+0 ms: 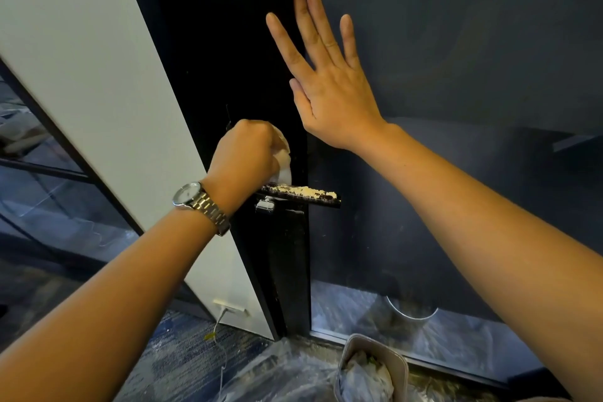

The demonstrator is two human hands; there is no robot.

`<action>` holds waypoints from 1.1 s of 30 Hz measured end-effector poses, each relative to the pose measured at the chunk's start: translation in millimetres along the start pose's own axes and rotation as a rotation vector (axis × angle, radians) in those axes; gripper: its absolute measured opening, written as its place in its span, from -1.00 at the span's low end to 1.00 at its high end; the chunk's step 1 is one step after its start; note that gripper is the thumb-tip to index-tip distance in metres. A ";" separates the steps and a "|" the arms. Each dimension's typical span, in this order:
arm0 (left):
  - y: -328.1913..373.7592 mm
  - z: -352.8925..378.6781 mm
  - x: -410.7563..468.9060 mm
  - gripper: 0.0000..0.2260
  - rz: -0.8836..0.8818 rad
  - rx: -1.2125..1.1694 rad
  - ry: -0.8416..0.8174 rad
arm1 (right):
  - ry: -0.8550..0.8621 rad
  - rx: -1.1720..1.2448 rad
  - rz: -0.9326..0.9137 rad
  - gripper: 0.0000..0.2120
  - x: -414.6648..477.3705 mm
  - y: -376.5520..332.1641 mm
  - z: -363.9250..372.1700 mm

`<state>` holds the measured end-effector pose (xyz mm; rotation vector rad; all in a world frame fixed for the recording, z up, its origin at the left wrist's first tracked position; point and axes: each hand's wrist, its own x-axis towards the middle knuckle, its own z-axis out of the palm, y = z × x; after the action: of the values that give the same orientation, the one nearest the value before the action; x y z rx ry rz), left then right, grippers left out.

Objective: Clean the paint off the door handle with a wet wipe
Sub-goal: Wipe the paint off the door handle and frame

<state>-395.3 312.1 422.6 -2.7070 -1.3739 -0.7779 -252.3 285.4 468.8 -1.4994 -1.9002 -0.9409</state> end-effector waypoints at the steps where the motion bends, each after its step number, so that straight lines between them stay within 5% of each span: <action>1: -0.3 0.8 -0.8 -0.79 -0.023 -0.027 0.014 | -0.003 0.002 -0.001 -0.44 -0.2 0.6 -0.1; 5: -7.1 -10.7 -0.7 -0.80 -0.180 -0.188 0.137 | -0.018 0.015 -0.008 -0.45 -0.6 1.5 -0.8; 10: 1.1 -10.2 -3.4 -0.81 -0.068 -0.097 -0.023 | -0.019 0.006 -0.007 -0.46 -0.2 1.0 -0.4; 14: -11.0 -15.4 1.0 -0.86 -0.290 -0.240 0.124 | -0.022 0.002 -0.004 -0.45 -0.1 1.3 0.1; 19: 0.5 -10.7 -9.4 -0.84 -0.063 -0.163 0.019 | -0.022 0.015 -0.006 -0.43 -0.6 1.3 0.1; 23: -16.0 -16.9 -5.5 -0.87 -0.196 -0.282 0.091 | -0.017 0.006 -0.008 -0.43 -0.7 1.5 0.3; 27: -5.0 -12.4 -9.6 -0.85 0.061 -0.188 0.023 | -0.010 -0.002 -0.007 -0.42 -0.7 1.7 0.9; 31: -19.9 -15.6 -3.6 -0.83 -0.167 -0.240 0.037 | -0.007 0.004 -0.010 -0.44 -0.5 1.9 1.0; 33: -24.2 -13.6 -4.3 -0.81 -0.130 -0.169 -0.049 | -0.005 -0.005 -0.008 -0.44 -0.6 1.8 1.7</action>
<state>-421.7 320.6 427.6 -2.8021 -1.5768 -0.8806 -250.4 286.6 467.6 -1.4997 -1.9096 -0.9474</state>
